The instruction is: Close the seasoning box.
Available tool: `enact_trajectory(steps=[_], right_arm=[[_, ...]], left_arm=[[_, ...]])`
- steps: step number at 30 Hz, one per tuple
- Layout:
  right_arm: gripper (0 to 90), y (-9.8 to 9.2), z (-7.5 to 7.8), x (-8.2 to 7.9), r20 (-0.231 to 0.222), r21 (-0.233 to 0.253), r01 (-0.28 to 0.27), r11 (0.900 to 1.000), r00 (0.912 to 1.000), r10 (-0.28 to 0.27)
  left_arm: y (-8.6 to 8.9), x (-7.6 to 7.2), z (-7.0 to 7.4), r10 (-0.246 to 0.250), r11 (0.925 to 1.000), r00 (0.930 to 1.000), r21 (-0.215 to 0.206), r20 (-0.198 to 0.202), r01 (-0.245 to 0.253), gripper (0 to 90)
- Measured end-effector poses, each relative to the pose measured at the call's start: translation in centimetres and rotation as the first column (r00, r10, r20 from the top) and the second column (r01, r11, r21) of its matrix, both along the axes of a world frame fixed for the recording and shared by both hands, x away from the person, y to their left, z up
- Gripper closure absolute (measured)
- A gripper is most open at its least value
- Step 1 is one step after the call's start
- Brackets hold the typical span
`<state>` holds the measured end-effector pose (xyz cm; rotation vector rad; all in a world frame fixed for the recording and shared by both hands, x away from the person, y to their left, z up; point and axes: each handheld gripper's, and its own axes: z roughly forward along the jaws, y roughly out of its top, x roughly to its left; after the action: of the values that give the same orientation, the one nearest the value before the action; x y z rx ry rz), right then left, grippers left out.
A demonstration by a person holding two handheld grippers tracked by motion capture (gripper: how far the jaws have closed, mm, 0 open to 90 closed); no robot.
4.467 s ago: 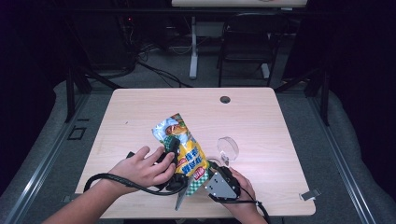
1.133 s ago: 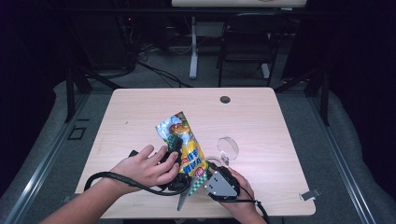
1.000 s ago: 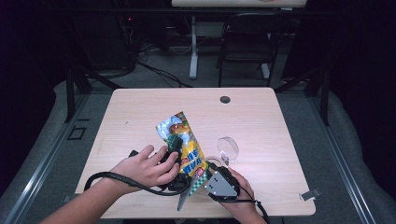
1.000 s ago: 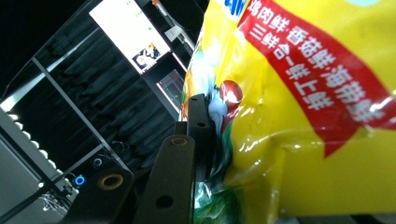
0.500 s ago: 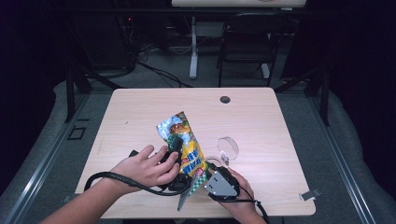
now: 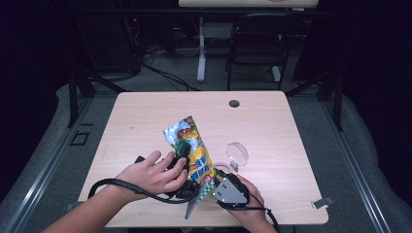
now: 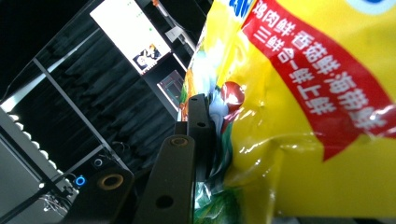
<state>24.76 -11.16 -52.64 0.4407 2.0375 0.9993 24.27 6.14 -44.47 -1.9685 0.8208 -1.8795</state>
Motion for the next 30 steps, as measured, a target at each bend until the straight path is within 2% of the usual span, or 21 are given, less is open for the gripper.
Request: enact_trajectory(steps=[9, 17, 26, 29, 30], right_arm=[[74.3, -0.13, 0.04, 0.01, -0.006, 0.005, -0.003, 1.000, 1.0000, 0.003], [74.4, -0.45, 0.11, 0.13, -0.037, 0.034, -0.008, 0.999, 0.9993, 0.009], [74.5, -0.62, 0.21, 0.12, -0.053, 0.038, -0.006, 0.999, 0.9986, 0.008], [74.5, -0.71, 0.24, 0.14, -0.058, 0.041, -0.005, 0.999, 0.9983, 0.007], [74.5, -0.74, 0.26, 0.14, -0.061, 0.042, -0.003, 0.999, 0.9981, 0.006]], left_arm=[[-0.12, 0.02, 0.10, 0.001, 1.0000, 1.0000, 0.002, -0.006, -0.001, 84.2], [-0.29, 0.09, 0.13, 0.004, 1.0000, 0.9999, 0.004, -0.010, -0.004, 84.3], [-0.50, 0.09, 0.12, -0.003, 1.0000, 1.0000, 0.008, -0.010, 0.003, 84.3], [-0.61, 0.05, 0.18, 0.008, 0.9997, 1.0000, 0.024, -0.004, -0.008, 84.3], [-0.57, 0.14, 0.11, 0.001, 1.0000, 0.9999, 0.009, -0.013, -0.001, 84.4]])
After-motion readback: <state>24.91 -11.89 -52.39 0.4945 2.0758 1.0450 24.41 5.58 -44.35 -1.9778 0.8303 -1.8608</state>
